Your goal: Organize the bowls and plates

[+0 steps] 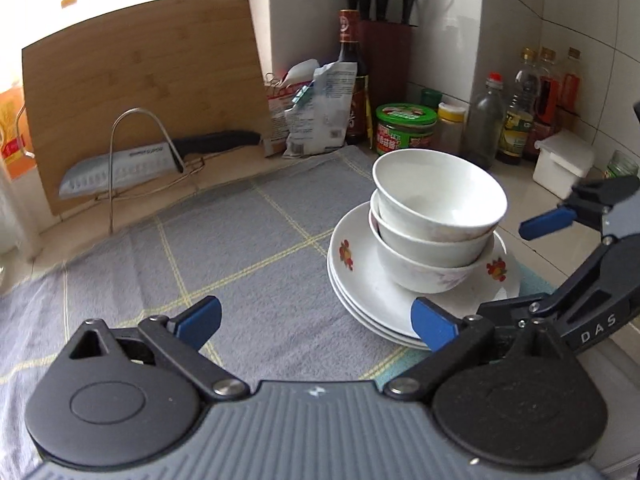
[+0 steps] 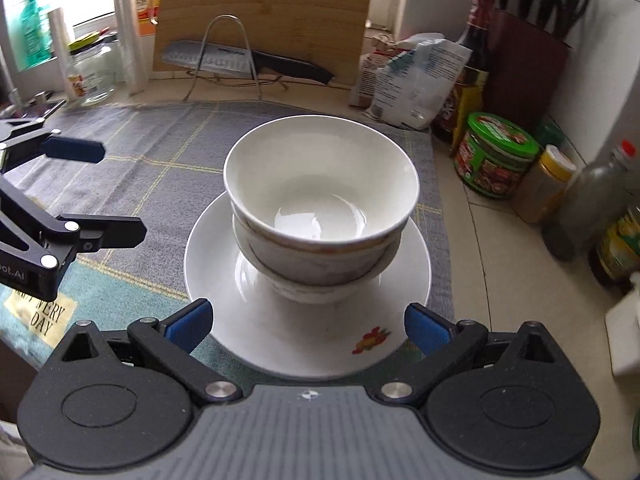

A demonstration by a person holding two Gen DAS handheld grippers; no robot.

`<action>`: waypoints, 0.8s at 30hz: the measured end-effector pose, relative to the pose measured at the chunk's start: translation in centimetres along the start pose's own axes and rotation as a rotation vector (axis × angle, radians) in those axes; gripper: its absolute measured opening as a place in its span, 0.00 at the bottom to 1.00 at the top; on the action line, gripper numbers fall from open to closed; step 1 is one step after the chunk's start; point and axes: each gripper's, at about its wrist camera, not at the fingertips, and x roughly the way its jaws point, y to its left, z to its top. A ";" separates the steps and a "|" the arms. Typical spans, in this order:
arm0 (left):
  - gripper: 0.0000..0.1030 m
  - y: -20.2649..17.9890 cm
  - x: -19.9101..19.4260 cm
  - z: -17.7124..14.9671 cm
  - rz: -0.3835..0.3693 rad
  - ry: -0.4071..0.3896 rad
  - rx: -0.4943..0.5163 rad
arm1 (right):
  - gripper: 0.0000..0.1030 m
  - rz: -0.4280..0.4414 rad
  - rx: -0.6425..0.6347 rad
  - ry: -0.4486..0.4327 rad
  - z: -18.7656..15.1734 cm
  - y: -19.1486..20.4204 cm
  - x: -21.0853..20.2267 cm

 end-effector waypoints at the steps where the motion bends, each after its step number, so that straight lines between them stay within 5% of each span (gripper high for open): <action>1: 0.97 0.2 -0.4 -0.2 0.002 0.010 -0.016 | 1.00 -0.044 0.044 0.012 -0.2 0.6 -0.4; 9: 0.98 -0.4 -2.9 -0.8 0.031 0.121 -0.033 | 1.00 -0.285 0.295 0.074 -2.0 4.5 -3.9; 13: 0.98 -0.7 -4.8 -0.9 0.007 0.128 -0.063 | 1.00 -0.323 0.371 0.059 -2.5 5.3 -6.1; 24: 0.98 -3.0 -8.2 0.3 0.085 0.075 -0.050 | 1.00 -0.343 0.435 -0.026 -2.8 4.9 -10.5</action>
